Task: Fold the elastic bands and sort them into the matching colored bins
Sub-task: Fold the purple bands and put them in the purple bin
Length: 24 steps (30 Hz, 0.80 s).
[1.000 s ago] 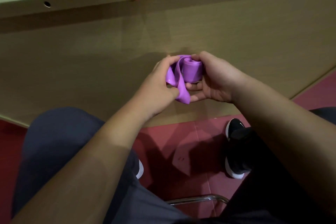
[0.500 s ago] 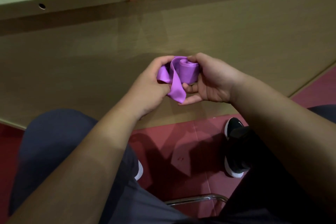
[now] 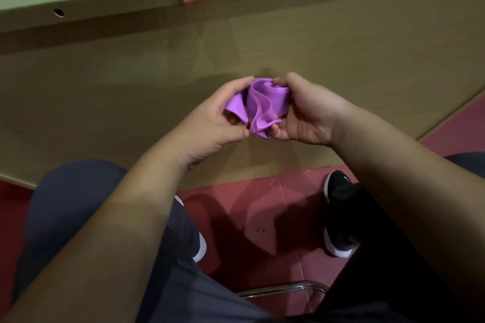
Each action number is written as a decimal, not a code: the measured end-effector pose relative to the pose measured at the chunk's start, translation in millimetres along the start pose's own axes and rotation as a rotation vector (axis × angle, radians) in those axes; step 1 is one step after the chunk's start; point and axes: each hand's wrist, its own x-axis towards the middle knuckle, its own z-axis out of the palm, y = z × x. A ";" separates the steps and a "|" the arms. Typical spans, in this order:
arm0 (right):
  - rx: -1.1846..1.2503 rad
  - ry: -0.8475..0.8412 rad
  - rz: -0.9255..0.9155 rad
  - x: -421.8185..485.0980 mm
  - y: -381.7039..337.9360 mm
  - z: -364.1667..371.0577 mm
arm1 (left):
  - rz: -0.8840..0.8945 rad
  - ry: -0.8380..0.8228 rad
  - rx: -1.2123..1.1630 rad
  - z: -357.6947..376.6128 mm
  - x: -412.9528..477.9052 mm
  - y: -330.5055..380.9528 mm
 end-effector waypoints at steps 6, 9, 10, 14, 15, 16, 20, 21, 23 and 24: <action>0.047 0.018 0.004 1.8 2.4 -1.6 | 0.014 -0.033 0.110 7.0 -2.7 -4.2; 0.081 -0.015 0.016 0.0 2.2 0.3 | -0.013 0.012 0.174 7.6 -1.4 -4.2; 0.084 -0.024 0.017 -0.5 2.7 0.9 | -0.006 0.046 0.224 8.2 -0.7 -4.7; 0.072 -0.039 0.026 -1.5 3.6 1.9 | -0.001 0.127 0.317 8.4 0.7 -8.0; 0.069 -0.037 0.026 -1.7 3.5 2.1 | -0.005 0.134 0.318 8.9 0.4 -7.4; 0.064 -0.030 0.025 -1.9 3.2 2.7 | -0.007 0.139 0.313 9.7 0.2 -7.2; 0.013 0.017 0.025 0.8 5.0 4.1 | -0.028 0.182 0.341 10.7 2.0 -8.5; -0.016 0.038 0.022 1.8 5.3 3.9 | -0.039 0.187 0.345 10.5 2.6 -8.4; -0.069 0.076 0.015 2.3 4.3 2.8 | -0.055 0.188 0.344 9.3 2.7 -7.5; -0.089 0.092 0.009 0.6 2.8 3.0 | -0.055 0.184 0.343 7.9 2.5 -7.0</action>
